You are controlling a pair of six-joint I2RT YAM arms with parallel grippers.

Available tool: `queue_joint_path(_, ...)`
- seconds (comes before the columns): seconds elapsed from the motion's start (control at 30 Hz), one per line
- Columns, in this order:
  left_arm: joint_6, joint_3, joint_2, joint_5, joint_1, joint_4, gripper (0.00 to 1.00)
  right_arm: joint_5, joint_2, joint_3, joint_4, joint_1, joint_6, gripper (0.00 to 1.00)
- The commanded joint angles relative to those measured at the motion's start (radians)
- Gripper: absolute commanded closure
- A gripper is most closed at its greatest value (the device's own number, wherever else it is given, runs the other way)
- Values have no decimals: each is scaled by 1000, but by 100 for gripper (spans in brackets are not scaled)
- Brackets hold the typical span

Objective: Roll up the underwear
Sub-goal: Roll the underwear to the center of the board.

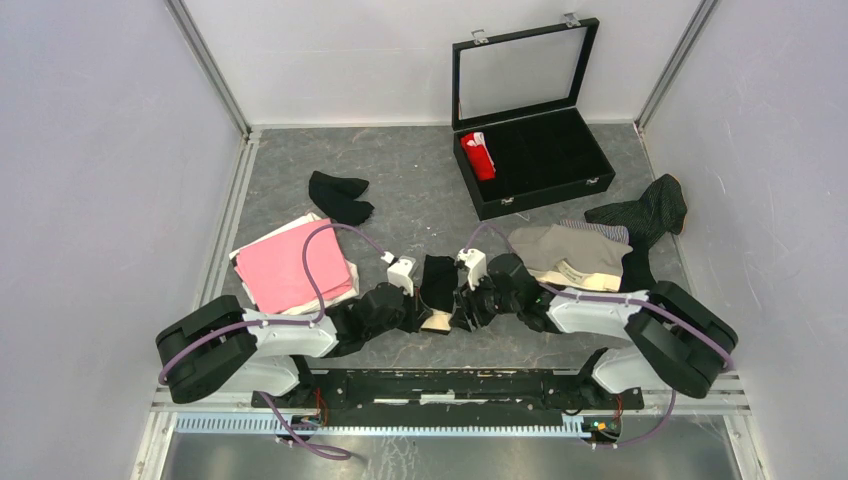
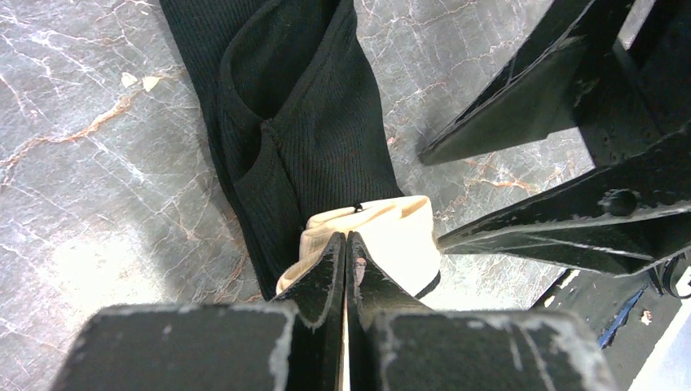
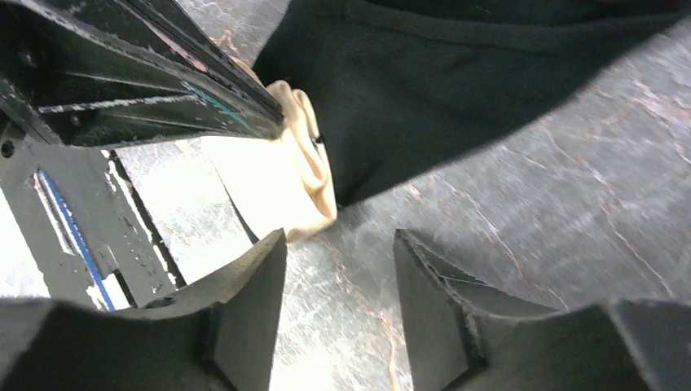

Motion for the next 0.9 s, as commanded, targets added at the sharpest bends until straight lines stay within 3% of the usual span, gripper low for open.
queue_joint_path(0.0, -21, -41, 23, -35, 2, -68, 98, 72, -111, -33, -34, -7, -41, 39)
queue_joint_path(0.17, -33, -36, 36, -47, 2, -78, 98, 155, -277, -71, -3, -7, -92, 18)
queue_joint_path(0.27, -52, -32, 57, -48, 8, -88, 98, 191, -358, -110, 38, -11, -128, 11)
queue_joint_path(0.47, -90, -29, 103, -20, 31, -103, 98, 252, -435, -128, 72, -11, -225, 18)
queue_joint_path(0.63, -105, -41, 133, 11, 44, -82, 98, 245, -483, -185, 212, 10, -304, 14)
queue_joint_path(0.87, -103, -32, 164, 29, 49, -68, 98, 430, -456, -156, 196, 281, -694, 16)
